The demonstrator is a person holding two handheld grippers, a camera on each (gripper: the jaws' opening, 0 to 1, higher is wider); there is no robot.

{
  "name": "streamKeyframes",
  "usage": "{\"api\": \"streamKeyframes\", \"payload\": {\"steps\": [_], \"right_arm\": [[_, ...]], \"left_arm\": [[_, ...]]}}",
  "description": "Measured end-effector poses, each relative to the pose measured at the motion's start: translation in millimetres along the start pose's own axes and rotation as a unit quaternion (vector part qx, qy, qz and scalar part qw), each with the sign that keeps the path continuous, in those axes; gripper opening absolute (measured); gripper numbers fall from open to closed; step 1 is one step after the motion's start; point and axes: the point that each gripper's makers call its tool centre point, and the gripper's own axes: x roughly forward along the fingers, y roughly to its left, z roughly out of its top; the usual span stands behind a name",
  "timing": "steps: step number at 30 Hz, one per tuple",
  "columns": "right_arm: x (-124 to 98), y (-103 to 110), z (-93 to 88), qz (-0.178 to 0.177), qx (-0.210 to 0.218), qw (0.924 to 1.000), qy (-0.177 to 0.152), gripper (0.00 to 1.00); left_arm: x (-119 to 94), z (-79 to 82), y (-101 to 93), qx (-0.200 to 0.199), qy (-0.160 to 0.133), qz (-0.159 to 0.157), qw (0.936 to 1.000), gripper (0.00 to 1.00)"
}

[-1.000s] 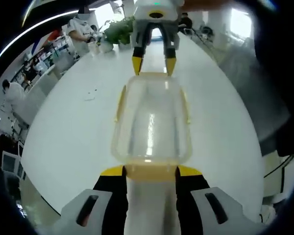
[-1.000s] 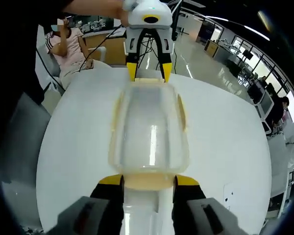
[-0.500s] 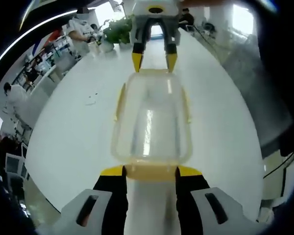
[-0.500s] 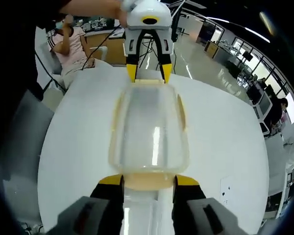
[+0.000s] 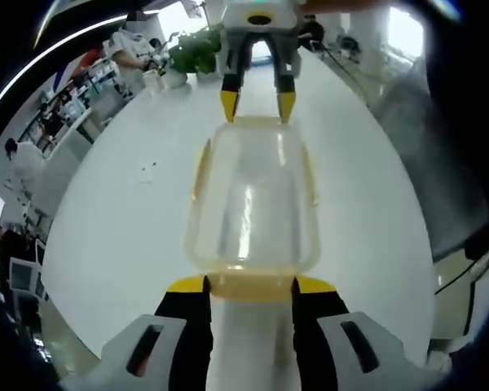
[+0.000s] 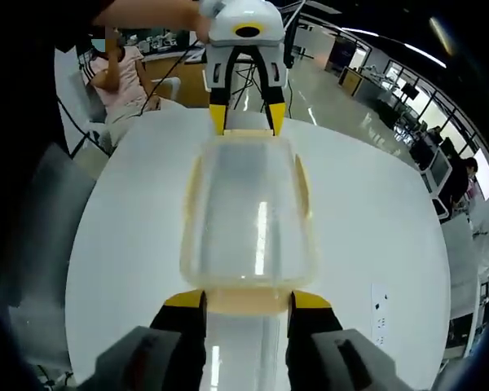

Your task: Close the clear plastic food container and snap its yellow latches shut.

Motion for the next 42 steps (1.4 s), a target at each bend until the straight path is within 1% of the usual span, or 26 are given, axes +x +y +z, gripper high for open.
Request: {"api": "streamKeyframes", "payload": {"steps": [5,11,22,25,28,34,42], "right_arm": [[-1.3,4.6,-6.4,0.001,0.005,1.0,-0.003,0.35],[-5.5,4.7,-14.7,0.002,0.002,1.0,-0.002,0.35],[-15.0,5.8,-37.7,0.001,0.008,1.0,0.002,0.35],[-16.5,7.2,-42.0,0.003,0.01,0.9999,0.003,0.35],[-18.6,6.5,-48.3,0.003,0.007,0.9999,0.007,0.35],[-24.1,9.2,-55.7,0.005,0.009,0.9999,0.004,0.35],[-31.3,10.5,-68.5,0.001,0.01,0.9999,0.008,0.35]], "left_arm": [[5.7,4.3,-1.5,0.004,0.006,-0.003,1.0,0.34],[12.1,10.3,-4.1,-0.005,0.006,-0.009,0.9999,0.35],[25.7,31.0,-4.5,-0.001,0.007,-0.013,0.9999,0.35],[28.7,35.2,-4.3,0.002,0.013,-0.014,0.9998,0.35],[29.9,42.1,-5.0,0.003,0.013,-0.013,0.9998,0.35],[34.5,48.1,-7.5,0.001,0.014,-0.016,0.9998,0.35],[43.1,61.2,-10.3,0.001,0.014,-0.013,0.9998,0.35]]}}
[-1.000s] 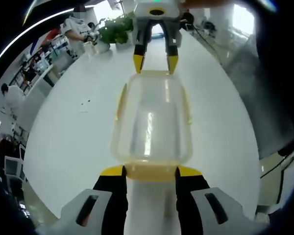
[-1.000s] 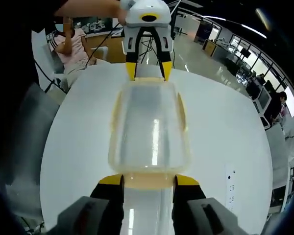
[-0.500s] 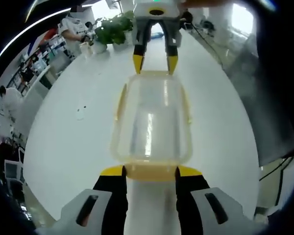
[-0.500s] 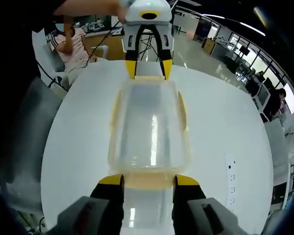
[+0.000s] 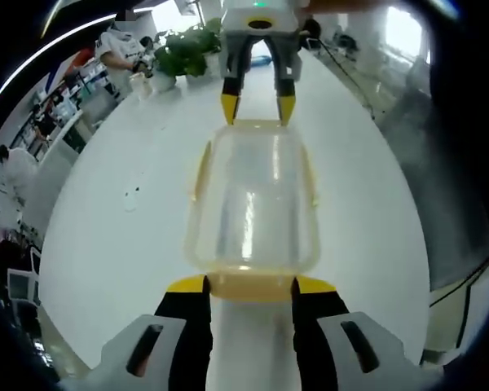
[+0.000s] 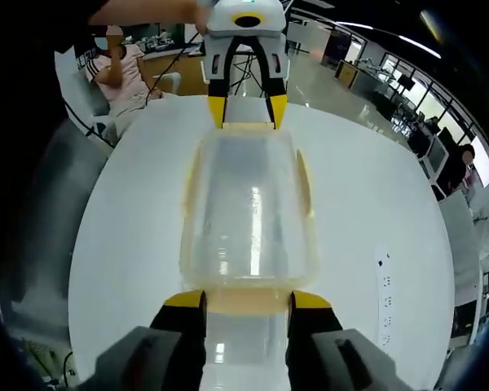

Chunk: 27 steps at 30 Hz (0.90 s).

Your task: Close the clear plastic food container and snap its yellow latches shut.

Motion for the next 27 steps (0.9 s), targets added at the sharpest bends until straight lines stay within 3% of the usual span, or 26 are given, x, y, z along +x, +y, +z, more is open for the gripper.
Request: {"api": "streamKeyframes", "payload": {"steps": [16,27], "right_arm": [[-10.3,6.2,-22.5,-0.003,0.004,0.9999,0.012,0.35],[-17.5,6.1,-30.5,-0.006,-0.003,0.9997,0.022,0.35]], "left_arm": [[10.8,22.8,-8.9,0.005,-0.007,0.001,1.0,0.35],[15.7,27.9,-8.7,0.002,-0.003,0.005,1.0,0.35]]}}
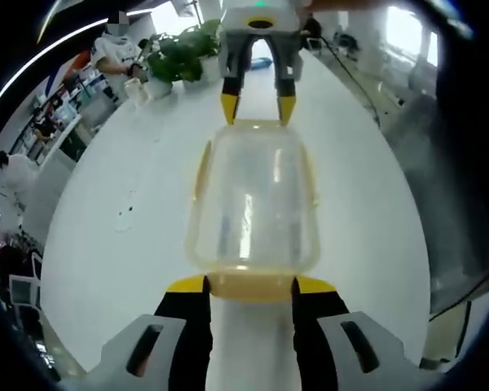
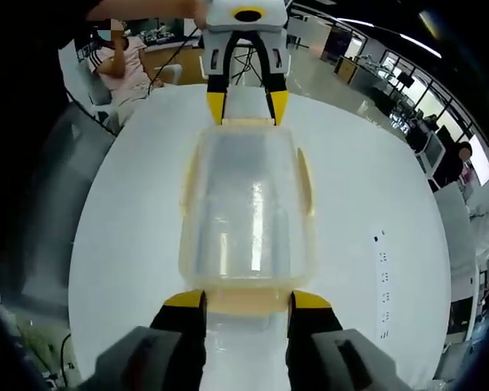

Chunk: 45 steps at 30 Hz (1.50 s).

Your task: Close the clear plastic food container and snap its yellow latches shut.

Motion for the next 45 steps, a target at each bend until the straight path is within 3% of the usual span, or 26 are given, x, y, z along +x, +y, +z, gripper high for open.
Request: {"api": "streamKeyframes", "payload": {"steps": [35,45], "right_arm": [[-13.4,9.3,-58.7,0.002,0.016,0.9998,0.01,0.35],[-13.0,9.0,-62.9,0.003,0.018,0.9998,0.005,0.35]], "left_arm": [[40.8,43.1,-8.0,0.005,-0.002,-0.008,1.0,0.35],[49.0,45.5,-8.7,0.006,0.008,-0.008,0.9999,0.35]]}}
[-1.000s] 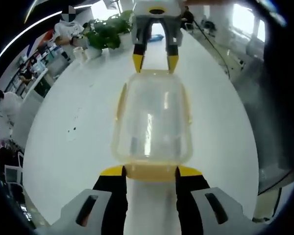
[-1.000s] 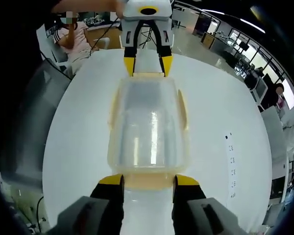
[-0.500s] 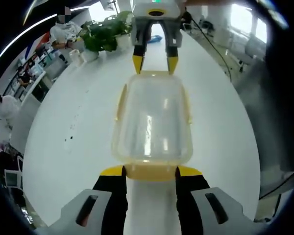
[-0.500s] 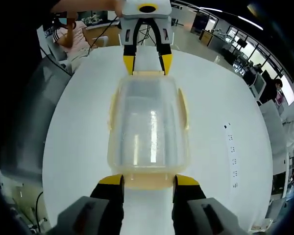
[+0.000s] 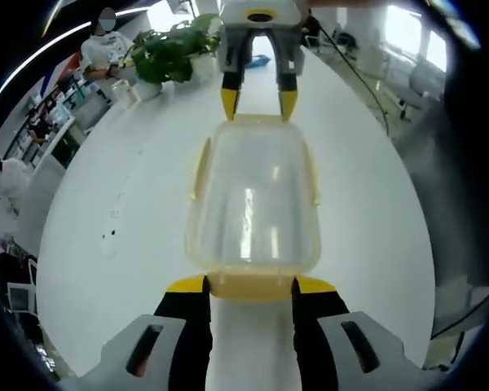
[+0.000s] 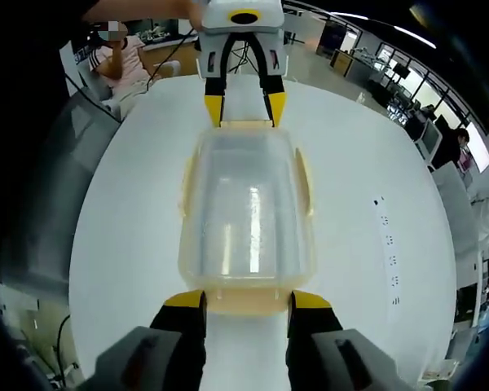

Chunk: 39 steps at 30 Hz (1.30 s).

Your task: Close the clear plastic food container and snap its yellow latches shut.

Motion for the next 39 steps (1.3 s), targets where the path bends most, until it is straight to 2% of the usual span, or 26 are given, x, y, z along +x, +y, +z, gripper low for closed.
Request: {"api": "streamKeyframes", "payload": {"steps": [8,21,28,39], "right_arm": [[3.5,-0.1,-9.9,0.004,0.004,1.0,0.0,0.36],[14.7,3.4,-23.0,0.011,-0.001,0.9998,0.019,0.36],[14.2,-2.3,-23.7,0.012,-0.002,0.9997,0.02,0.36],[20.1,-0.2,-25.8,0.019,-0.002,0.9997,0.013,0.36]], "left_arm": [[4.7,4.0,-1.4,0.0,0.003,-0.004,1.0,0.35],[20.7,3.4,-4.1,-0.003,0.002,-0.014,0.9999,0.35],[24.1,3.1,-0.7,-0.011,-0.006,-0.017,0.9998,0.35],[28.9,-0.4,-1.0,-0.022,-0.022,-0.023,0.9993,0.35]]}}
